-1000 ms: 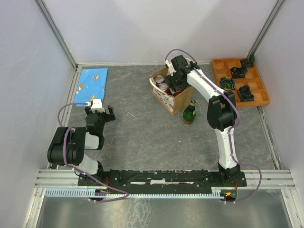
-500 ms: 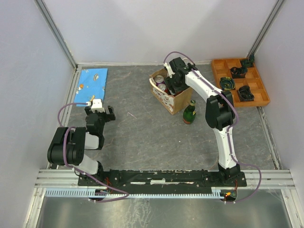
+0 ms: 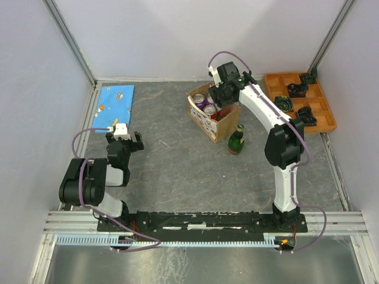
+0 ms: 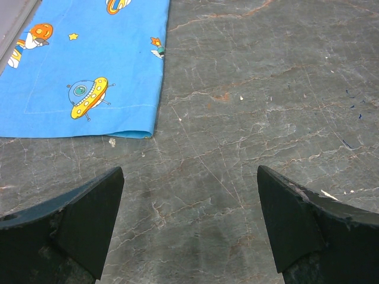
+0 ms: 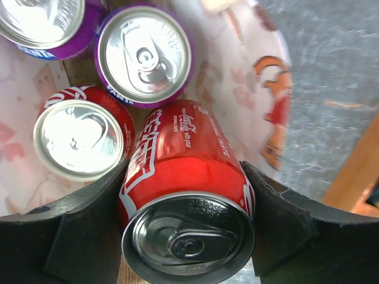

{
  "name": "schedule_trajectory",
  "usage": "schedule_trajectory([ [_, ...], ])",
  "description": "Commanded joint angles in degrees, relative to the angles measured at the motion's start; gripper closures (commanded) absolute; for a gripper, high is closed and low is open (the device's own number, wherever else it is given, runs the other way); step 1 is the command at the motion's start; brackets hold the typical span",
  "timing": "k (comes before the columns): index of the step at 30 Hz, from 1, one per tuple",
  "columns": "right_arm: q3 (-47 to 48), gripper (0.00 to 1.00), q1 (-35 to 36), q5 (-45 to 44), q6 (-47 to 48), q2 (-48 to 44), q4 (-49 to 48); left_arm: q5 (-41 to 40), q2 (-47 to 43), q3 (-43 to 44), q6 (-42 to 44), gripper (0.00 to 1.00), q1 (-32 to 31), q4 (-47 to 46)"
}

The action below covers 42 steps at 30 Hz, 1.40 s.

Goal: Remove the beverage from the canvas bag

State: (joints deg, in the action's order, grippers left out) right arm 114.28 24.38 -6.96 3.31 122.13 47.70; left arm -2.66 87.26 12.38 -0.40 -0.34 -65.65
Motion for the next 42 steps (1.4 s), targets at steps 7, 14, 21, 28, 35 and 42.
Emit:
schedule_trajectory([
  [7, 7.94, 1.00, 0.94, -2.95, 0.77, -14.06, -1.61, 0.22, -0.17, 1.15, -0.52, 0.01, 0.12, -1.77],
  [14, 6.73, 1.00, 2.72, -3.64, -1.60, -21.17, 0.43, 0.21, -0.18, 1.15, -0.56, 0.01, 0.13, -1.84],
  [21, -1.71, 1.00, 6.31, -1.48, -3.72, -29.55, 0.63, 0.16, -0.16, 1.15, -0.54, 0.01, 0.18, -1.81],
  [28, -15.66, 1.00, 14.13, -2.27, -3.77, -37.00, 1.95, 0.21, -0.12, 1.15, -0.57, 0.01, 0.17, -1.81],
  [35, -25.37, 1.00, 19.09, -3.77, -5.88, -38.09, 2.01, 0.12, -0.15, 1.15, -0.56, 0.01, 0.16, -1.78],
  [42, -31.98, 1.00, 19.48, -2.14, -7.84, -34.45, -1.47, 0.19, -0.17, 1.15, -0.56, 0.01, 0.16, -1.85],
])
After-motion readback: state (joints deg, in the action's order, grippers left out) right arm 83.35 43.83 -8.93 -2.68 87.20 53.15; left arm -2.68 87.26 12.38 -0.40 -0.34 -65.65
